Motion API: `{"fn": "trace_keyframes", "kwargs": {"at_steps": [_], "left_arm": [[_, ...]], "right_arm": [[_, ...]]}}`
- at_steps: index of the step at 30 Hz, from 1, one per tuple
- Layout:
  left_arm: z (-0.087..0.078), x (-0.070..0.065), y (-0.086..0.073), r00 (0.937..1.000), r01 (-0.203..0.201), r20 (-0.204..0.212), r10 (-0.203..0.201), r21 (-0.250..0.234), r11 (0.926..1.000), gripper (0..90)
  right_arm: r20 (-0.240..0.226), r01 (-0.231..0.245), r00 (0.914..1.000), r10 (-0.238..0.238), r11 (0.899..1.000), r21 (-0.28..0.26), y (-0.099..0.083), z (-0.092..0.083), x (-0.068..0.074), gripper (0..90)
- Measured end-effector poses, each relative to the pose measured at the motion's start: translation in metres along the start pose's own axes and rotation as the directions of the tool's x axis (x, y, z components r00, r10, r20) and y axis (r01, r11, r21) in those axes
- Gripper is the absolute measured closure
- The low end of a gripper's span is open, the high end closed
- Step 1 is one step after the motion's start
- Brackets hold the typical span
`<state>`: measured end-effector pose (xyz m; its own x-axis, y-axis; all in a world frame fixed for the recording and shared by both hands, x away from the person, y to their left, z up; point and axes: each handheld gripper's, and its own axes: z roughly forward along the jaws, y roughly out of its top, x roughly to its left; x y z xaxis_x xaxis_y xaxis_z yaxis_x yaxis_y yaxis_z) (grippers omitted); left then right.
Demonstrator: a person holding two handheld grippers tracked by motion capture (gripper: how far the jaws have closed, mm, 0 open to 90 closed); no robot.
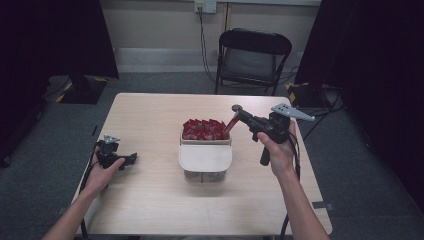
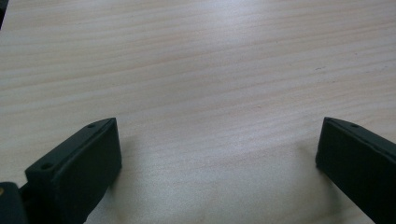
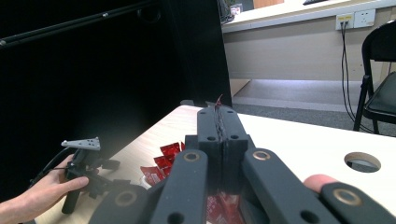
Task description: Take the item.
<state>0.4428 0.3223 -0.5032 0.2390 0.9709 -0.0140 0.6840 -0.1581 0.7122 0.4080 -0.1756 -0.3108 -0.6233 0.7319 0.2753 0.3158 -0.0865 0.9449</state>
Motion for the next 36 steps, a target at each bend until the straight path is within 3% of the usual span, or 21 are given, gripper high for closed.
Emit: {"fn": "trace_keyframes", "kwargs": {"at_steps": [25, 36], "left_arm": [[0.000, 0.000, 0.000, 1.0000, 0.000, 0.000, 0.000, 0.000, 1.0000, 0.0], [0.000, 0.000, 0.000, 1.0000, 0.000, 0.000, 0.000, 0.000, 1.0000, 0.0]], "right_arm": [[0.019, -0.011, 0.9997, 0.012, 0.998, -0.068, 0.012, -0.015, -0.004, 89.9], [0.062, -0.023, 0.9977, 0.030, 0.994, -0.106, 0.018, -0.029, -0.020, 90.0]]}}
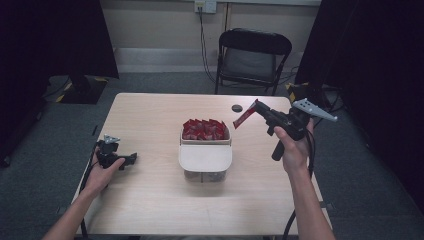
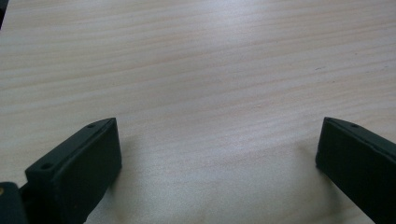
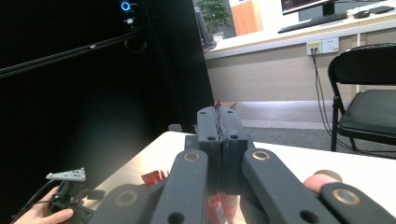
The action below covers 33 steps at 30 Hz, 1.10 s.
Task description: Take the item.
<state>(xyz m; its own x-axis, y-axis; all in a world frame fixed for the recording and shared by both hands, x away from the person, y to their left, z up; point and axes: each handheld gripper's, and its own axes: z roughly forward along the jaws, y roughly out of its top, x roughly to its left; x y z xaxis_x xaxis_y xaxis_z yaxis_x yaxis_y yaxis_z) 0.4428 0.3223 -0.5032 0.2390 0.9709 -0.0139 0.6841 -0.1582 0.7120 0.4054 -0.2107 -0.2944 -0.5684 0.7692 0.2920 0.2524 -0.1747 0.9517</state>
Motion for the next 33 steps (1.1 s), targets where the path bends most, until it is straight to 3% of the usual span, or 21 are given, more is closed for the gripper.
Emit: {"fn": "trace_keyframes", "kwargs": {"at_steps": [8, 12, 21, 33], "left_arm": [[0.000, 0.000, 0.000, 1.0000, 0.000, 0.000, 0.000, 0.000, 1.0000, 0.0], [0.000, 0.000, 0.000, 1.0000, 0.000, 0.000, 0.000, 0.000, 1.0000, 0.0], [0.000, 0.000, 0.000, 1.0000, 0.000, 0.000, 0.000, 0.000, 1.0000, 0.0], [0.000, 0.000, 0.000, 1.0000, 0.000, 0.000, 0.000, 0.000, 1.0000, 0.0]], "right_arm": [[0.034, -0.009, 0.9994, 0.009, 1.000, -0.010, 0.002, -0.005, -0.012, 90.0], [0.077, 0.011, 0.9970, -0.011, 1.000, 0.001, -0.001, -0.004, -0.017, 90.0], [0.145, -0.007, 0.9895, -0.002, 0.998, 0.064, -0.019, 0.007, -0.039, 90.0], [0.166, -0.015, 0.9861, -0.012, 0.987, 0.161, -0.046, 0.028, -0.049, 90.0]]}}
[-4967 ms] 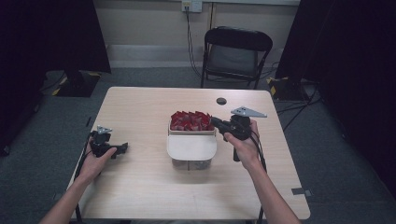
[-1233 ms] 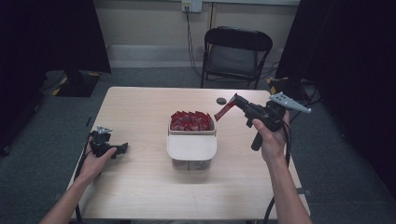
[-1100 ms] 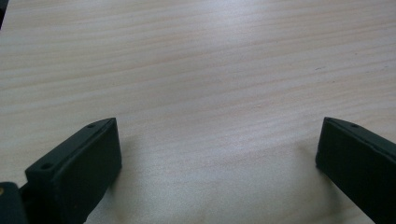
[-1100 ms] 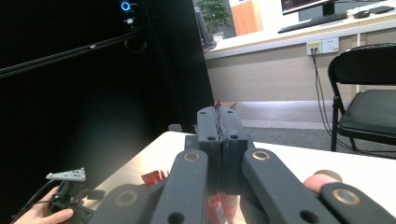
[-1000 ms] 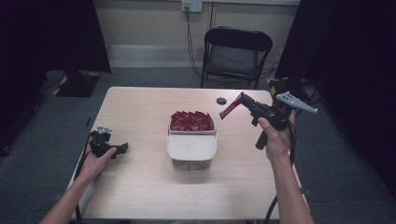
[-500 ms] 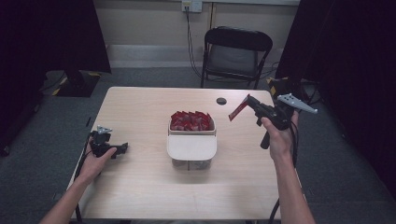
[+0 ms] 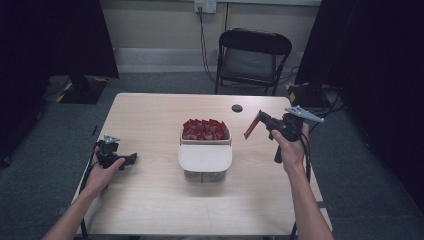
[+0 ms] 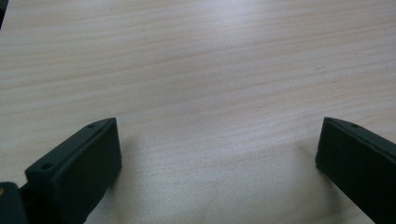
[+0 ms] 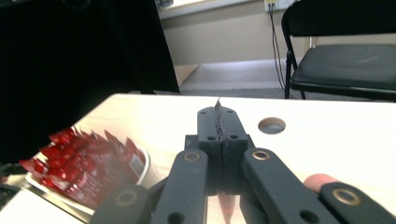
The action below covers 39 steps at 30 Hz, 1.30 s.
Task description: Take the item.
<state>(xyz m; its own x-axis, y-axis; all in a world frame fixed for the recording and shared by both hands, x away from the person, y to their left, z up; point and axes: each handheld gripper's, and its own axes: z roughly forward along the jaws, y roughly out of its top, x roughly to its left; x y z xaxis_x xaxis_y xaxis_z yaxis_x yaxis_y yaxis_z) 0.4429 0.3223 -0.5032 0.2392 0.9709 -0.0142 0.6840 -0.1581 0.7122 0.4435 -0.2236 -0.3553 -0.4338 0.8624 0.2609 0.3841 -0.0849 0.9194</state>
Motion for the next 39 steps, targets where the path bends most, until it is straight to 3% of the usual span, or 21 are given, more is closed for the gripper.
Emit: {"fn": "trace_keyframes", "kwargs": {"at_steps": [11, 24, 39], "left_arm": [[0.000, 0.000, 0.000, 1.0000, 0.000, -0.001, 0.000, 0.000, 1.0000, 0.0], [0.000, 0.000, 0.000, 1.0000, 0.000, 0.000, 0.000, 0.000, 1.0000, 0.0], [0.000, 0.000, 0.000, 1.0000, 0.000, -0.001, 0.000, 0.000, 1.0000, 0.0]], "right_arm": [[0.016, 0.026, 0.9995, -0.028, 0.995, 0.092, -0.021, 0.021, 0.001, 89.9], [0.024, 0.047, 0.9984, -0.051, 0.988, 0.148, -0.035, 0.032, 0.004, 89.8], [0.019, 0.088, 0.9955, -0.093, 0.977, 0.193, -0.042, 0.015, 0.008, 89.7]]}}
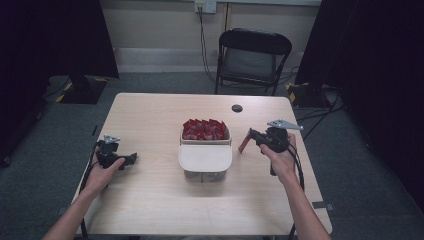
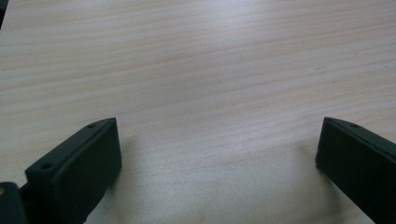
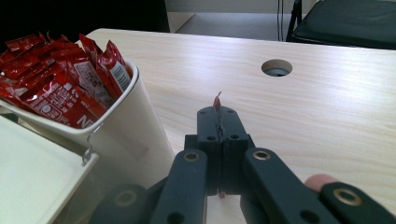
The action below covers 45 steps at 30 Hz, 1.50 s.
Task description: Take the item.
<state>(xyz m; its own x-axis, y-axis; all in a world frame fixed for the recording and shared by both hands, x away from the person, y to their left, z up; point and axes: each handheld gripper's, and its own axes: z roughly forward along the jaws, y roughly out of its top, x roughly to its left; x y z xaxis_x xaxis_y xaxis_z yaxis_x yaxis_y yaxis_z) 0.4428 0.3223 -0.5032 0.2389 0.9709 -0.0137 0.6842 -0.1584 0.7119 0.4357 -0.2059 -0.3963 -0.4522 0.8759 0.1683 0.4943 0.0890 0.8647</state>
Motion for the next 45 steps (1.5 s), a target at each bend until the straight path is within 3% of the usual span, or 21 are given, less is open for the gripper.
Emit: {"fn": "trace_keyframes", "kwargs": {"at_steps": [7, 18, 30, 43, 45], "left_arm": [[0.000, 0.000, 0.000, 1.0000, 0.000, 0.000, 0.000, 0.000, 1.0000, 0.0], [0.000, 0.000, 0.000, 1.0000, 0.000, 0.000, 0.000, -0.001, 1.0000, 0.0], [0.000, 0.000, 0.000, 1.0000, 0.000, 0.000, 0.000, -0.001, 1.0000, 0.0], [0.000, 0.000, 0.000, 1.0000, 0.000, 0.000, 0.000, -0.001, 1.0000, 0.0], [0.000, 0.000, 0.000, 1.0000, 0.000, 0.000, 0.000, 0.000, 1.0000, 0.0]], "right_arm": [[0.005, 0.028, 0.9996, -0.028, 0.999, 0.021, -0.010, -0.013, 0.001, 89.7], [0.023, 0.021, 0.9995, -0.022, 0.998, 0.053, -0.032, -0.029, -0.012, 89.7], [0.023, 0.004, 0.9997, -0.007, 0.994, 0.107, -0.052, -0.026, -0.019, 89.7], [0.018, -0.010, 0.9998, 0.006, 0.980, 0.197, -0.071, -0.013, -0.022, 88.4], [0.027, -0.030, 0.9993, 0.025, 0.979, 0.204, -0.075, -0.011, -0.023, 87.9]]}}
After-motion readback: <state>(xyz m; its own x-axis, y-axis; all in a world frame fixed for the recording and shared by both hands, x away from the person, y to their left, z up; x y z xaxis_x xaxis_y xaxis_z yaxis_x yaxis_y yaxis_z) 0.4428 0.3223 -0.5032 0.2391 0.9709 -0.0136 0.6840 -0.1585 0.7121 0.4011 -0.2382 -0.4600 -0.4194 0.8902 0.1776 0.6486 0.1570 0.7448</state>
